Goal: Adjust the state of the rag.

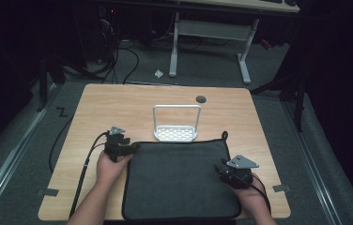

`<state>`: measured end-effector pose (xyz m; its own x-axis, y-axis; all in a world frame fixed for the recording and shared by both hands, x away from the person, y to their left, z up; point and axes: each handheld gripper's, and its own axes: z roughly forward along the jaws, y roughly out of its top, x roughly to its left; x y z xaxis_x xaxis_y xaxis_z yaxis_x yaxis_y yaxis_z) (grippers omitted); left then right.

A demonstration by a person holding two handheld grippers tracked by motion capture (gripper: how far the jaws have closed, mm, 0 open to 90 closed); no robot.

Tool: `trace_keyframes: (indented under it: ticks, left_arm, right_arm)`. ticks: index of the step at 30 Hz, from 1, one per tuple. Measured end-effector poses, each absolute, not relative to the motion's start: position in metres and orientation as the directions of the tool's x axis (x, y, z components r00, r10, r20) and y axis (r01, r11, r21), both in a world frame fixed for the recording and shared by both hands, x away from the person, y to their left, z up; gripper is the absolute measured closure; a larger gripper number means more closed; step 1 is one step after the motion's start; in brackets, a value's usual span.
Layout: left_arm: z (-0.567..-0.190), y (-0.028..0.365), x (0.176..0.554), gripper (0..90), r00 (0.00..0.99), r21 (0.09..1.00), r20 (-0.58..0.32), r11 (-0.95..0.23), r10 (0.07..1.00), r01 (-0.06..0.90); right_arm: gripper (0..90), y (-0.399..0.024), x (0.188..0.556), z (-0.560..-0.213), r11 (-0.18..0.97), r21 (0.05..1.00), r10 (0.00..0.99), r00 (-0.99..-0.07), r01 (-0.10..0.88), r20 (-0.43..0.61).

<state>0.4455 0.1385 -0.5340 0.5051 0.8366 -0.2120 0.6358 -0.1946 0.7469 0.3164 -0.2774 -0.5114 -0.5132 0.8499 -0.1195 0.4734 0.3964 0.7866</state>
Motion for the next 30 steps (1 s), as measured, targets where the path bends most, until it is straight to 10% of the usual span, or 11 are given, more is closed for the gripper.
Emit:
trace_keyframes:
  ticks: [6,12,30]
  left_arm:
    - [-0.536,0.123,0.431,60.0,0.554,0.765,-0.03,-0.338,0.832,0.548]
    - [-0.537,0.132,0.434,79.7,0.545,0.766,-0.129,-0.266,0.828,0.585]
    - [-0.539,0.142,0.44,80.4,0.532,0.751,-0.249,-0.185,0.809,0.633]
  right_arm:
    - [54.3,-0.259,0.31,-0.505,0.404,0.808,0.82,-0.561,0.429,-0.113]
    - [50.6,-0.226,0.303,-0.509,0.475,0.791,0.758,-0.636,0.384,-0.147]
    - [37.8,-0.124,0.293,-0.51,0.582,0.743,0.611,-0.781,0.33,-0.132]
